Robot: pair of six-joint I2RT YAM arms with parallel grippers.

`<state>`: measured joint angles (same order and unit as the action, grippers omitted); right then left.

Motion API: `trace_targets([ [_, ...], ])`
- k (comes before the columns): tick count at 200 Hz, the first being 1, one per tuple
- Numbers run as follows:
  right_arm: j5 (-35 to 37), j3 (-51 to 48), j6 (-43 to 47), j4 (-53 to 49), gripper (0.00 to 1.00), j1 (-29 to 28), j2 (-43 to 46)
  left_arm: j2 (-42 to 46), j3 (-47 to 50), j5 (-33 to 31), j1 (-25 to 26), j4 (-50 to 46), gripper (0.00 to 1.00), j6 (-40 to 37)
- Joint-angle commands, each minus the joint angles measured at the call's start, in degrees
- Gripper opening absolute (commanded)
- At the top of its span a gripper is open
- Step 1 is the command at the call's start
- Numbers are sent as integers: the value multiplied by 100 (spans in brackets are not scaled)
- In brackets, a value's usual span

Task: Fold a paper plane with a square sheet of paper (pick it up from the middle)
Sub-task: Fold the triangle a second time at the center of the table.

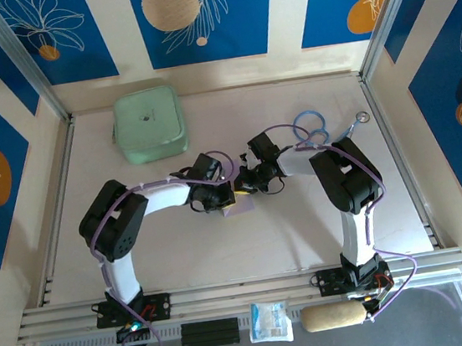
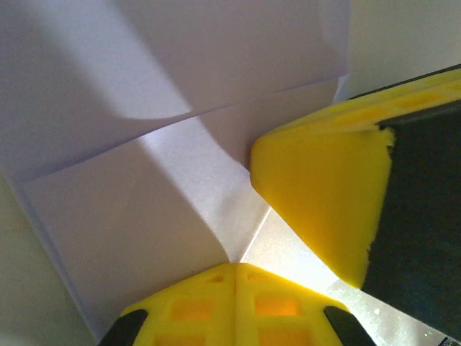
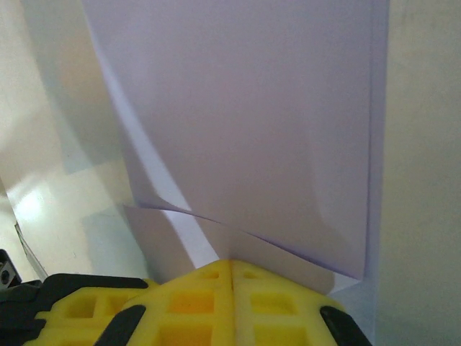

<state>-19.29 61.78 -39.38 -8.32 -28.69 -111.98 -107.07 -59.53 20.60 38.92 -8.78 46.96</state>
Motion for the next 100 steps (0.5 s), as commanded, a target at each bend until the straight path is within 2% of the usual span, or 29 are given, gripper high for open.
trace_targets([
  [1,450,-218,44,-337,0,25,-302,-131,64,-107,31,141,3,-85],
  [29,471,-245,9,-365,0,54,-337,-41,551,9,36,154,3,-9],
  [100,707,-235,78,-637,0,83,-495,719,1505,392,41,-582,2,-65],
])
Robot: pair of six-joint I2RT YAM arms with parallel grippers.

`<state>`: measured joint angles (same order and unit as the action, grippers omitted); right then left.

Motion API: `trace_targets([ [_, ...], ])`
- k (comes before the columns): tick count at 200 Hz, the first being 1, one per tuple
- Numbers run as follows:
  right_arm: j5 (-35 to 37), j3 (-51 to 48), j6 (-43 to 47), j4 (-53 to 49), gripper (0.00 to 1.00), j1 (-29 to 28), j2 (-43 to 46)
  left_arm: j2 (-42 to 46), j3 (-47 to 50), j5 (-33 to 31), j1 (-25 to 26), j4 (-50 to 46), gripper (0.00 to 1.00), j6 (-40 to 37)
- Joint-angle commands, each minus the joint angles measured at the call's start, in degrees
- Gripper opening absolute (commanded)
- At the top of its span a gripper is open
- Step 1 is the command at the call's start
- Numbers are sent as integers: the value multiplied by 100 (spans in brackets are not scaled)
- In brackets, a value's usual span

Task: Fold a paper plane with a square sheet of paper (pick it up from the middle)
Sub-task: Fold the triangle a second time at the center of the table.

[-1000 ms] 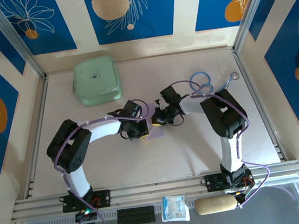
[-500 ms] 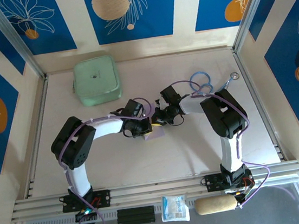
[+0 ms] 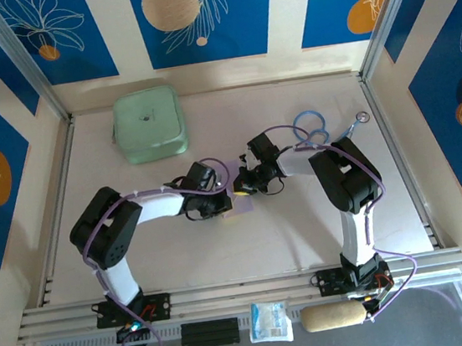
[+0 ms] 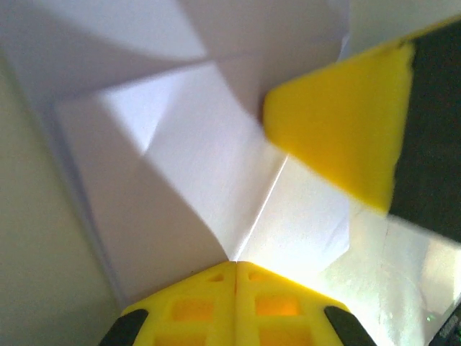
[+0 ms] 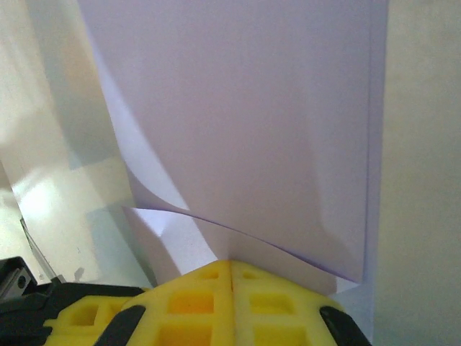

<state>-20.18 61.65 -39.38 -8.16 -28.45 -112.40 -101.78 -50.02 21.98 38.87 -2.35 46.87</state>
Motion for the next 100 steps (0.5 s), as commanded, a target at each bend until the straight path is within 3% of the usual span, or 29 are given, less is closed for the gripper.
trace_targets([
  [1,801,-223,79,-652,0,59,-456,205,572,250,48,-1238,2,-56],
  [38,629,-181,61,-560,0,46,-478,726,694,91,39,-1687,3,-164],
  [76,-11,11,-144,-364,1,19,-96,1002,-246,-47,-11,-1861,6,-248],
  [100,-57,234,-385,-450,4,-18,368,1089,-679,-310,-85,-1779,15,-245],
])
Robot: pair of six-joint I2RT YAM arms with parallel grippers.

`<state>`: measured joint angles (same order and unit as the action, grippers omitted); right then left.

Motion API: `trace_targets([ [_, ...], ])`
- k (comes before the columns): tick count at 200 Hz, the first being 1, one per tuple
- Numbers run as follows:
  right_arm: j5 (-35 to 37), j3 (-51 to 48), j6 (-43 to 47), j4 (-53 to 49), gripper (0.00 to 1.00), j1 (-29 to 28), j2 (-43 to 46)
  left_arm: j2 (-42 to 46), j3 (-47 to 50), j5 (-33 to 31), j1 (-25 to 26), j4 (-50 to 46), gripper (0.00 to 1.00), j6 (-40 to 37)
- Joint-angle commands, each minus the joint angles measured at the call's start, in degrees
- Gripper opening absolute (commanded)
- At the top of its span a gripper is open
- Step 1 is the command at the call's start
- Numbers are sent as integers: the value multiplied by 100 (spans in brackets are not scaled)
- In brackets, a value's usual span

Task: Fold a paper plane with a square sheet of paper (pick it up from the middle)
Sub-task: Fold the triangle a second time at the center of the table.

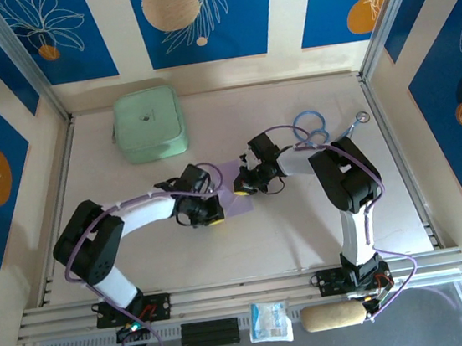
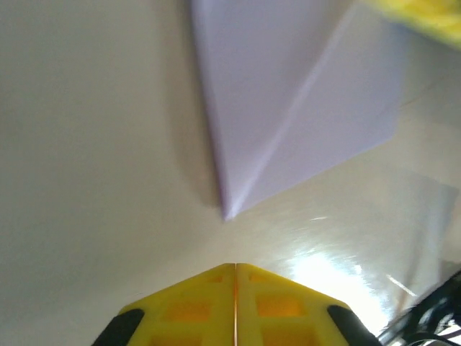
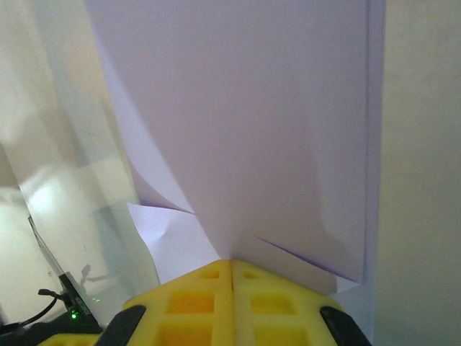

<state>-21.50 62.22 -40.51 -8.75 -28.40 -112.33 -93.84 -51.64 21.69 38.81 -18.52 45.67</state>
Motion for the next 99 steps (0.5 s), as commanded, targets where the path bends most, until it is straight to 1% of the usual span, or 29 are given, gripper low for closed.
trace_targets([
  [1,88,181,-290,-399,5,-24,379,296,-533,-294,-85,-157,15,-118],
  [28,566,202,-814,-788,18,-6,745,113,-745,-543,-263,166,19,66],
  [42,732,60,-1081,-882,21,24,903,-75,-805,-497,-325,476,19,189],
  [50,765,-72,-1242,-853,24,53,1010,-189,-865,-450,-330,586,20,222],
  [69,882,-265,-1485,-847,31,59,1211,-520,-1092,-413,-330,580,17,128],
  [99,1039,-342,-1666,-950,36,38,1285,-857,-1168,-507,-335,700,13,135],
])
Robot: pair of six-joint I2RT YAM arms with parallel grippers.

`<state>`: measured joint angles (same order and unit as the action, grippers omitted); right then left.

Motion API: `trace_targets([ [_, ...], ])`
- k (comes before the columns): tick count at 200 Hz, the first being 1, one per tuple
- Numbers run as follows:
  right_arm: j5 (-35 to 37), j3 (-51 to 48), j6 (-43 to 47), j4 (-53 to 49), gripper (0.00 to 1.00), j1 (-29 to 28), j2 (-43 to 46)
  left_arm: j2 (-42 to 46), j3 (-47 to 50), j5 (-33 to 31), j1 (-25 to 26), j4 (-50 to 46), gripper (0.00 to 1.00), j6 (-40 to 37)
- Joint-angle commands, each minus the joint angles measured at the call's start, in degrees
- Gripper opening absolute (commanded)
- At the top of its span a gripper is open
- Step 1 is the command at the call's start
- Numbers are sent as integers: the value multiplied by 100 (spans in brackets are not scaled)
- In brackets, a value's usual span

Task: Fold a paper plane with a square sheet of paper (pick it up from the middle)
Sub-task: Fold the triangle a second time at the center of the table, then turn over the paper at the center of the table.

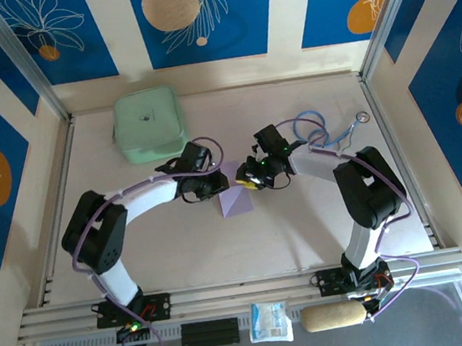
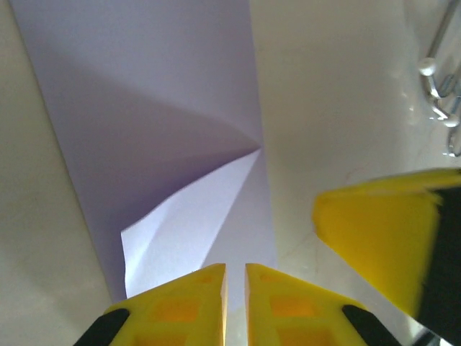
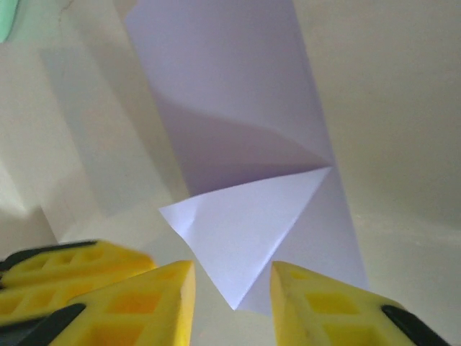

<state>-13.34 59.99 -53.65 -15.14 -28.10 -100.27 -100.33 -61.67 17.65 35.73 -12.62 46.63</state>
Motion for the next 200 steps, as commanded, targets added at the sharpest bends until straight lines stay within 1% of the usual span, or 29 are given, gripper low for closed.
trace_targets([
  [1,225,-119,-354,-313,36,2,74,-220,-167,-103,-28,110,13,39],
  [51,184,-75,-503,-291,37,-46,-102,-402,-130,-724,-35,-37,6,-35],
  [69,163,-39,-536,-271,37,-105,-165,-480,-116,-843,-35,-45,4,-23],
  [110,210,13,-642,-264,38,-196,-270,-659,-89,-934,-32,-99,2,81],
  [140,218,44,-664,-253,38,-244,-336,-739,-102,-1173,-37,-430,2,145],
  [200,183,257,-613,-228,37,-396,-583,-790,52,-1097,-32,-362,1,294],
])
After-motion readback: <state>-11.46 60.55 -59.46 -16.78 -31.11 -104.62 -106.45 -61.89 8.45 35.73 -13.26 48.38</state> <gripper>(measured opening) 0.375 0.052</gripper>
